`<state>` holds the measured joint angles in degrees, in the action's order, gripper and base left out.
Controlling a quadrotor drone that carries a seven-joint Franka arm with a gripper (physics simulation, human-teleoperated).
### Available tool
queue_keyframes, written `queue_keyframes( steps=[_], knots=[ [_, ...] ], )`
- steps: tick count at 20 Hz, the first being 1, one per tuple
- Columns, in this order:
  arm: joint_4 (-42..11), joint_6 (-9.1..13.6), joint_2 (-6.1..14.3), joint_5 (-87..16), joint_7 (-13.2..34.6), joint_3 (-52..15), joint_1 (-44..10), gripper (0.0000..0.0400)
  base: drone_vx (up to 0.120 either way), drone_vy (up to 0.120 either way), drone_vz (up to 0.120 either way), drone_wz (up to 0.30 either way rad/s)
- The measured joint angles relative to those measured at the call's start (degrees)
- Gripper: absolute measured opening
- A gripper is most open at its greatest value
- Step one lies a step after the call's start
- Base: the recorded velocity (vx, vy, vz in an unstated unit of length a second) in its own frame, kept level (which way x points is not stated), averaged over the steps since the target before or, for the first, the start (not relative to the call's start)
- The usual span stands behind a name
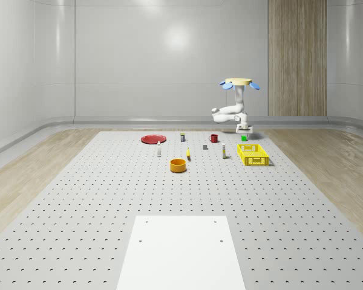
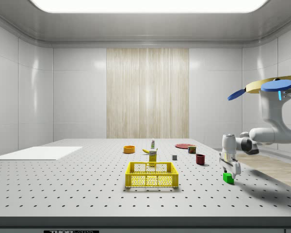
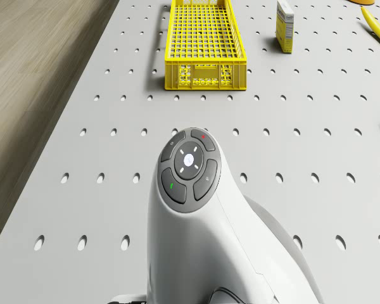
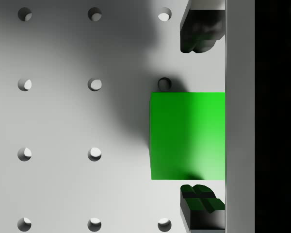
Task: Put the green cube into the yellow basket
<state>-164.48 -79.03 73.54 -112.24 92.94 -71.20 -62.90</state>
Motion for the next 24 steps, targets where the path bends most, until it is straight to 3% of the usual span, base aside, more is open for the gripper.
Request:
queue_keyframes(
  steps=[10, 18, 24],
  knots=[
    [0.68, -2.81, 2.18, -1.22, -0.41, 1.79, 0.07, 0.0400, 0.000, 0.000, 0.000, 0.000],
    [2.31, -3.99, 2.82, -0.93, -0.18, 1.46, -1.68, 0.0400, 0.000, 0.000, 0.000, 0.000],
    [2.64, -4.76, 3.55, -0.55, -0.01, 1.25, -2.16, 0.0290, 0.000, 0.000, 0.000, 0.000]
  ],
)
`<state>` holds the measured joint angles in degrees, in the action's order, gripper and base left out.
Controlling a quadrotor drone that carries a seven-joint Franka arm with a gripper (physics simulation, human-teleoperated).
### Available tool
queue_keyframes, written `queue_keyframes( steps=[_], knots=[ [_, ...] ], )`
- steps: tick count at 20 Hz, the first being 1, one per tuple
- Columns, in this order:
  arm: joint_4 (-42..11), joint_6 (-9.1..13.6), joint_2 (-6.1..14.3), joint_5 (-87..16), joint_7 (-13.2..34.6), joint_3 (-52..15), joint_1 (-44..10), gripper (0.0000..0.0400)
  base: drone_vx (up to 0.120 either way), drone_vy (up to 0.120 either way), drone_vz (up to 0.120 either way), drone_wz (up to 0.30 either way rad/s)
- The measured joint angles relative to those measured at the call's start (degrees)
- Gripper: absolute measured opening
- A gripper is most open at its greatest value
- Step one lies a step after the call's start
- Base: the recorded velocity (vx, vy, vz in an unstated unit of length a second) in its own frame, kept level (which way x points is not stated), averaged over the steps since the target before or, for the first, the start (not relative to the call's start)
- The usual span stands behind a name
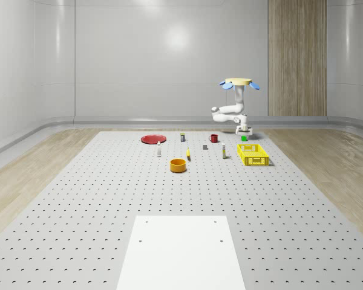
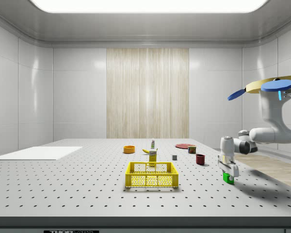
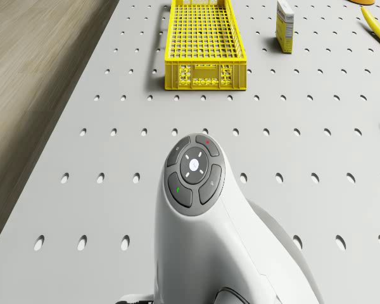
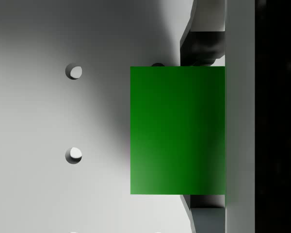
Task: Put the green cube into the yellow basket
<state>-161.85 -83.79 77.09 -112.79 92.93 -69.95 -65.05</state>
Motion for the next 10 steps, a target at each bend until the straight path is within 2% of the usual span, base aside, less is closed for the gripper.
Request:
queue_keyframes(
  steps=[10],
  knots=[
    [-0.02, -0.74, 1.15, 1.23, 0.69, -1.02, -0.53, 0.0268, 0.000, 0.000, 0.000, 0.000]
  ],
)
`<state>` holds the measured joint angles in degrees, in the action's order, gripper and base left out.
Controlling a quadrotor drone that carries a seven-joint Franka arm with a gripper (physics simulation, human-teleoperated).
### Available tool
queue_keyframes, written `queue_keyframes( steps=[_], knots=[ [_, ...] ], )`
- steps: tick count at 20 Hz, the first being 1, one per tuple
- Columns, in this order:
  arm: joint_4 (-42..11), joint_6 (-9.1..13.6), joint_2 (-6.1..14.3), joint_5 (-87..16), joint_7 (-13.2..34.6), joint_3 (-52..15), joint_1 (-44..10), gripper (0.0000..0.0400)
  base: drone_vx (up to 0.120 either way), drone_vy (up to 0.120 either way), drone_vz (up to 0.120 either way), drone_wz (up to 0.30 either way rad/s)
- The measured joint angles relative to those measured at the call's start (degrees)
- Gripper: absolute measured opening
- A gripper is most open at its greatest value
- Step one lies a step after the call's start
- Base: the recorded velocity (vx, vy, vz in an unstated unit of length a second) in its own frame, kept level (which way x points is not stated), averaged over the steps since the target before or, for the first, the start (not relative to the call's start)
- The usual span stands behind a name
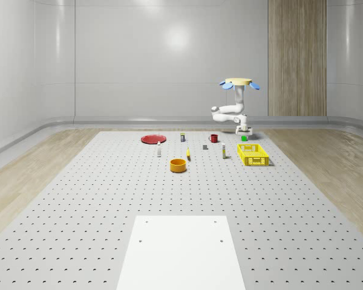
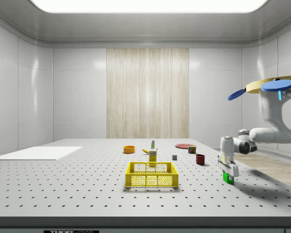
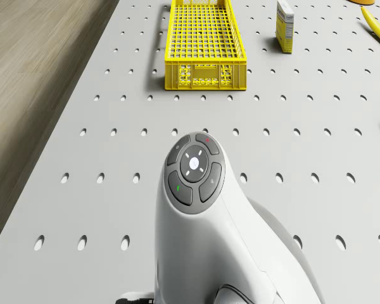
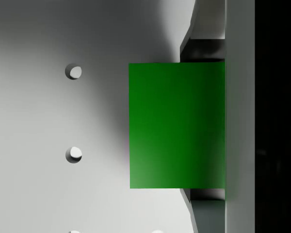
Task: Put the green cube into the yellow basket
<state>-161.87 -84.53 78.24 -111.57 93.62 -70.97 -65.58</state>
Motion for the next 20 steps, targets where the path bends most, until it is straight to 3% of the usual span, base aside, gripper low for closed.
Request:
queue_keyframes(
  steps=[4, 15, 20],
  knots=[
    [-0.57, 0.72, 0.24, 2.74, 0.30, -2.74, -0.20, 0.0255, 0.000, 0.000, 0.050, 0.000],
    [-1.16, 0.50, 1.91, 7.92, 2.39, -7.49, -0.91, 0.0251, 0.120, 0.000, 0.120, 0.000],
    [-1.15, -0.31, 2.88, 8.68, 2.40, -7.98, -1.14, 0.0251, 0.120, 0.000, 0.032, 0.000]
  ],
)
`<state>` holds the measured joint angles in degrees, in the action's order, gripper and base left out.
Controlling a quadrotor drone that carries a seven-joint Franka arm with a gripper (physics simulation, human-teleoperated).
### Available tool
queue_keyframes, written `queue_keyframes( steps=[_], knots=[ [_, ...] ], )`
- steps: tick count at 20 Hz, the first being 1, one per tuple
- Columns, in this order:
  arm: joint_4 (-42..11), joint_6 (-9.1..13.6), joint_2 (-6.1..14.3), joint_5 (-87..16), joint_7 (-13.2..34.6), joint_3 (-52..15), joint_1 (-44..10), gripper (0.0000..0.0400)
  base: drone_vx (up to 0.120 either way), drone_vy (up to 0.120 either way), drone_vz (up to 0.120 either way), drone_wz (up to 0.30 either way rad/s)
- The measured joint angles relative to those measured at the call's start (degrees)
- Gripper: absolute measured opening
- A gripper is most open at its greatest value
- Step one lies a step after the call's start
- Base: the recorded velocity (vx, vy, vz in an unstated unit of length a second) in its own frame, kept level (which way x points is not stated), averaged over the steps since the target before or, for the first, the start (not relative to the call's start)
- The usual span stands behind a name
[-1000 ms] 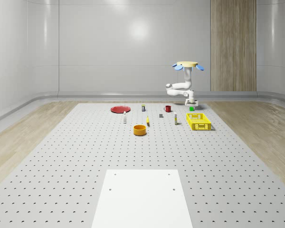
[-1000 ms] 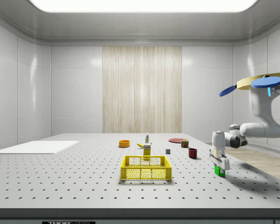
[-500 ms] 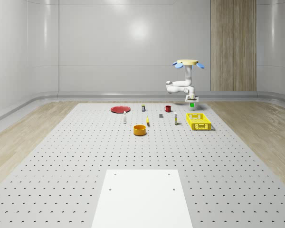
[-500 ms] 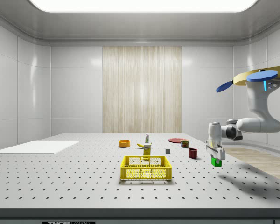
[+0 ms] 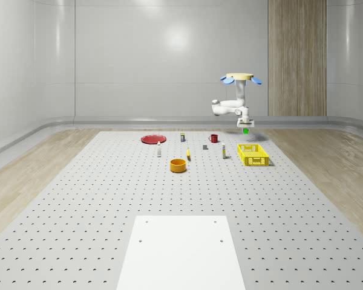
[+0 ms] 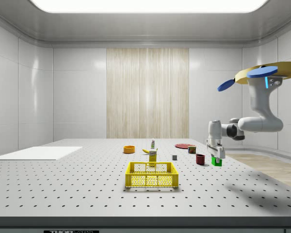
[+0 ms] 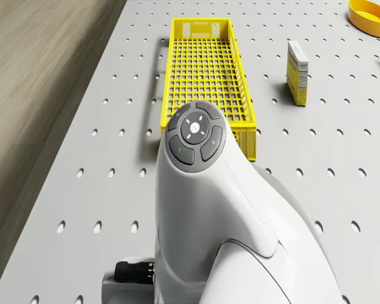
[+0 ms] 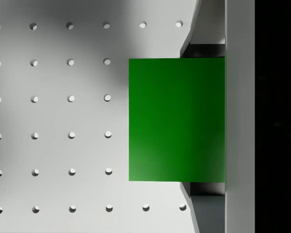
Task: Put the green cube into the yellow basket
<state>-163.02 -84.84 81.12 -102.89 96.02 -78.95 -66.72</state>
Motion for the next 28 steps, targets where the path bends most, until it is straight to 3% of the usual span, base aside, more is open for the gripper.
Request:
queue_keyframes(
  steps=[5, 19, 28],
  knots=[
    [0.03, -0.85, 0.95, 0.51, 0.28, -0.25, -0.20, 0.0251, 0.120, 0.000, 0.104, 0.000],
    [0.13, -3.06, 3.34, 1.56, 0.94, -0.62, -0.68, 0.0251, 0.120, 0.000, 0.000, 0.000],
    [0.18, -4.28, 4.65, 2.10, 1.20, -0.78, -0.93, 0.0251, 0.120, -0.084, 0.000, 0.000]
  ],
)
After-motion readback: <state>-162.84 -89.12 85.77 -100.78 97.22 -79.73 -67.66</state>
